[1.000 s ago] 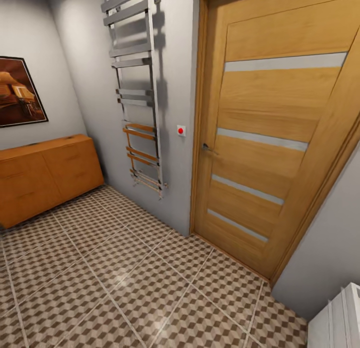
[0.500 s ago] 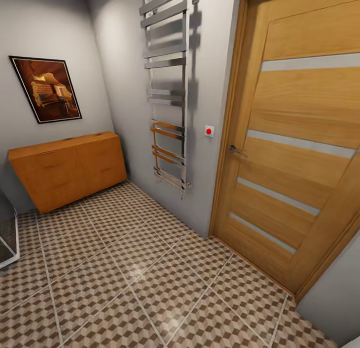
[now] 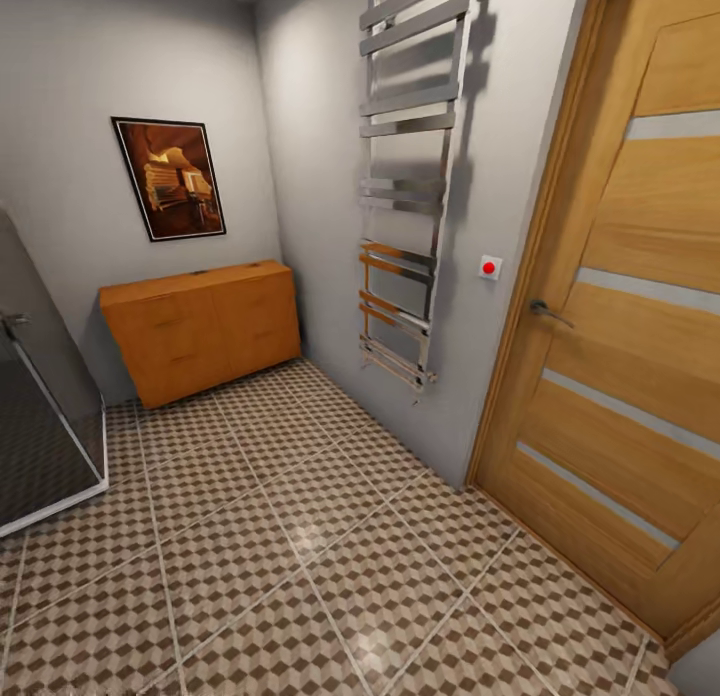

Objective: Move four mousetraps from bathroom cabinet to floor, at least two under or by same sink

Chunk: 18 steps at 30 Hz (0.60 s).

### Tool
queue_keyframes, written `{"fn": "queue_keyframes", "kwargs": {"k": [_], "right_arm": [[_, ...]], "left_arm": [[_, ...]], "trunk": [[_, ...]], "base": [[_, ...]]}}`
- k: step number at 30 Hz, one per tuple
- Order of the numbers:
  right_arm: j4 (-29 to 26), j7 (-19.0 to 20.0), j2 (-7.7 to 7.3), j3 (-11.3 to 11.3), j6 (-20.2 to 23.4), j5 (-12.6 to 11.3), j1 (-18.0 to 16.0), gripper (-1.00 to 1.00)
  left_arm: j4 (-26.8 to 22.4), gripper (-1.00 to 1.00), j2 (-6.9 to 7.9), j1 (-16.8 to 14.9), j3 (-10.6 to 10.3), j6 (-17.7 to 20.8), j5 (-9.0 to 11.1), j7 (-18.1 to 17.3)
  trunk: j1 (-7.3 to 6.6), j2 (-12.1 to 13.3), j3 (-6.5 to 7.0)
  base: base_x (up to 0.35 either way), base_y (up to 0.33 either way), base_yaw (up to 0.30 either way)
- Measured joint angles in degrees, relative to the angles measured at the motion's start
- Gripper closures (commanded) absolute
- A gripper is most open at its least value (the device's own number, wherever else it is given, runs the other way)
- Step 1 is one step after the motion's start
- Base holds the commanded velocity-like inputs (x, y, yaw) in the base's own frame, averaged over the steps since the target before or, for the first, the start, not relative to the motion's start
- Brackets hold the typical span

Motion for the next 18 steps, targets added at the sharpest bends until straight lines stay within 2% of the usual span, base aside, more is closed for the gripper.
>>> {"fn": "queue_keyframes", "kwargs": {"k": [18], "right_arm": [[0.00, 0.00, 0.00, 0.00, 0.00, 0.00, 0.00, -1.00]], "left_arm": [[0.00, -1.00, 0.00, 0.00, 0.00, 0.00, 0.00, 0.00]], "trunk": [[0.00, 0.00, 0.00]], "base": [[0.094, 0.083, 0.257]]}}
